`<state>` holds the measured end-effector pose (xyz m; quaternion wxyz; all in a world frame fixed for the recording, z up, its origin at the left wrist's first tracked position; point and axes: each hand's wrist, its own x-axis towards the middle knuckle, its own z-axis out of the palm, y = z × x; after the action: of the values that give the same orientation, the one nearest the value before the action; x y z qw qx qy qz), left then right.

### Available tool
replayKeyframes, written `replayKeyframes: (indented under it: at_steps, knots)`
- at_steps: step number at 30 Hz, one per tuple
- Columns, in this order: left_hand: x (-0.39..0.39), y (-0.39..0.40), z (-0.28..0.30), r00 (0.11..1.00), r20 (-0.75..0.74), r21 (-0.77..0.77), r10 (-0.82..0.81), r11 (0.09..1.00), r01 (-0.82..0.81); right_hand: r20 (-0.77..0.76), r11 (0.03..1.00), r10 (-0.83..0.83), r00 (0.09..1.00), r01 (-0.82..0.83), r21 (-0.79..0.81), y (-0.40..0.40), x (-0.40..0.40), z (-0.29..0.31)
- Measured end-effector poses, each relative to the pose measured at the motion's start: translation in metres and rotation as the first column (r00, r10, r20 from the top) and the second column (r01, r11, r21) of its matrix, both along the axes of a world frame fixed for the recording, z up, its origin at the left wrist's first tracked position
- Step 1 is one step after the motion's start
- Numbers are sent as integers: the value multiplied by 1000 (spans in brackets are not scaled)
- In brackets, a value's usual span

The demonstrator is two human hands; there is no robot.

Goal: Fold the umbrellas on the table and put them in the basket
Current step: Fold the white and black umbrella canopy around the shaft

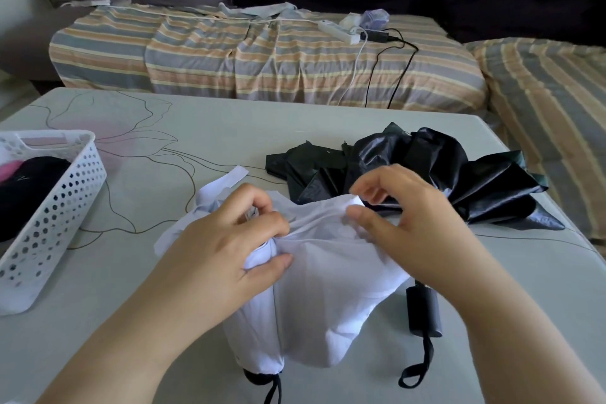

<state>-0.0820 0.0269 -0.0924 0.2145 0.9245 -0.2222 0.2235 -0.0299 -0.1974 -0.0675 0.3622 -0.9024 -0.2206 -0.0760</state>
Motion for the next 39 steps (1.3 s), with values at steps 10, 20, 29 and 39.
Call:
replayKeyframes:
  at_steps: [10, 20, 29, 39]
  knots:
    - [0, 9, 2, 1000, 1, 6, 27, 1000, -27, -431, 962, 27, 902, -140, -232, -41, -6, -1]
    - [1, 13, -1, 997, -31, -39, 67, 997, -68, -219, 991, -122, 968, 132, 31, -52, 5, -16]
    - [4, 14, -3, 995, -48, -100, 92, 990, -97, -860, 572, 280, 427, 645, 507, -35, 15, -34]
    - [7, 17, -10, 969, -191, -94, 155, 980, -175, -649, 262, 492, 581, 612, 746, -19, 10, -22]
